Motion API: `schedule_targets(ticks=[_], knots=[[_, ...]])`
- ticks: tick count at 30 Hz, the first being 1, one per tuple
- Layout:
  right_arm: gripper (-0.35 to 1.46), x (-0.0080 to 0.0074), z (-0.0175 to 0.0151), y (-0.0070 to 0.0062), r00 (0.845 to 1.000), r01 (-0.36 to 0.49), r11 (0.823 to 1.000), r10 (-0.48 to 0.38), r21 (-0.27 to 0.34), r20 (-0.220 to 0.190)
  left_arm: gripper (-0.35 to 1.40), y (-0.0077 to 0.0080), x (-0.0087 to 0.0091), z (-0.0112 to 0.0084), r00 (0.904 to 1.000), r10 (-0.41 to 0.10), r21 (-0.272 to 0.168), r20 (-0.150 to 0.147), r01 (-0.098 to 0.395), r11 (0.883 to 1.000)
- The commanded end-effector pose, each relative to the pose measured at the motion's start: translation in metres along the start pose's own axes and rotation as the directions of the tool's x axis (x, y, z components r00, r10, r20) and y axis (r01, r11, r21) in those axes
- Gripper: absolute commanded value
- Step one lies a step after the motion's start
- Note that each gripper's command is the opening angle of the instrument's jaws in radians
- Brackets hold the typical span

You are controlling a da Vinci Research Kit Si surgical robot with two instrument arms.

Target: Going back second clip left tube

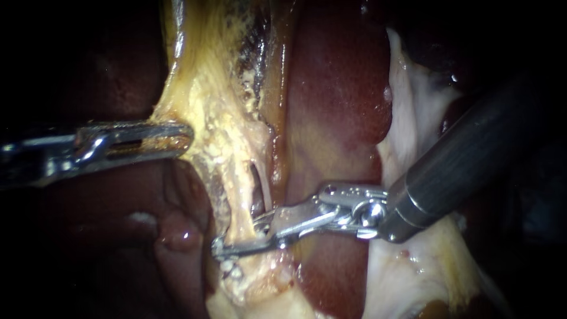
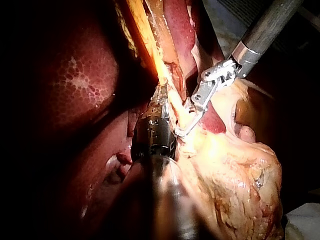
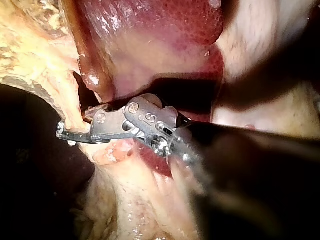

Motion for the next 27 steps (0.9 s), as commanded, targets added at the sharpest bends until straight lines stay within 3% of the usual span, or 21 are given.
schedule_targets(ticks=[1,8,10,12,17,27], knots=[[-0.35,0.0000,0.0000,-0.0001,1.000,-0.001,1.000,0.001,0.001,-0.001,-0.35,0.0000,0.0000,0.0000,1.0000,0.000,0.001,0.000,0.000,1.000],[-0.32,0.0000,0.0000,-0.0002,1.000,-0.001,1.000,0.001,0.002,0.000,-0.35,0.0000,0.0000,-0.0001,1.0000,0.000,0.001,0.000,0.000,1.000],[0.17,0.0001,0.0001,-0.0001,1.000,-0.001,1.000,0.001,-0.010,-0.005,-0.35,0.0001,0.0000,-0.0001,1.0000,0.001,0.001,0.000,-0.001,1.000],[0.48,0.0004,0.0002,0.0000,1.000,0.005,0.999,-0.005,-0.048,-0.018,-0.35,0.0001,0.0000,0.0000,1.0000,0.001,0.001,0.000,-0.001,1.000],[0.58,0.0007,0.0000,0.0002,0.992,0.114,0.992,-0.116,-0.054,-0.044,-0.35,0.0002,0.0000,0.0000,1.0000,0.001,0.002,0.000,-0.001,1.000],[0.60,0.0007,-0.0034,-0.0003,0.954,0.293,0.951,-0.298,-0.102,-0.036,-0.35,0.0004,0.0001,-0.0002,1.0000,0.002,0.003,-0.001,-0.002,1.000]])
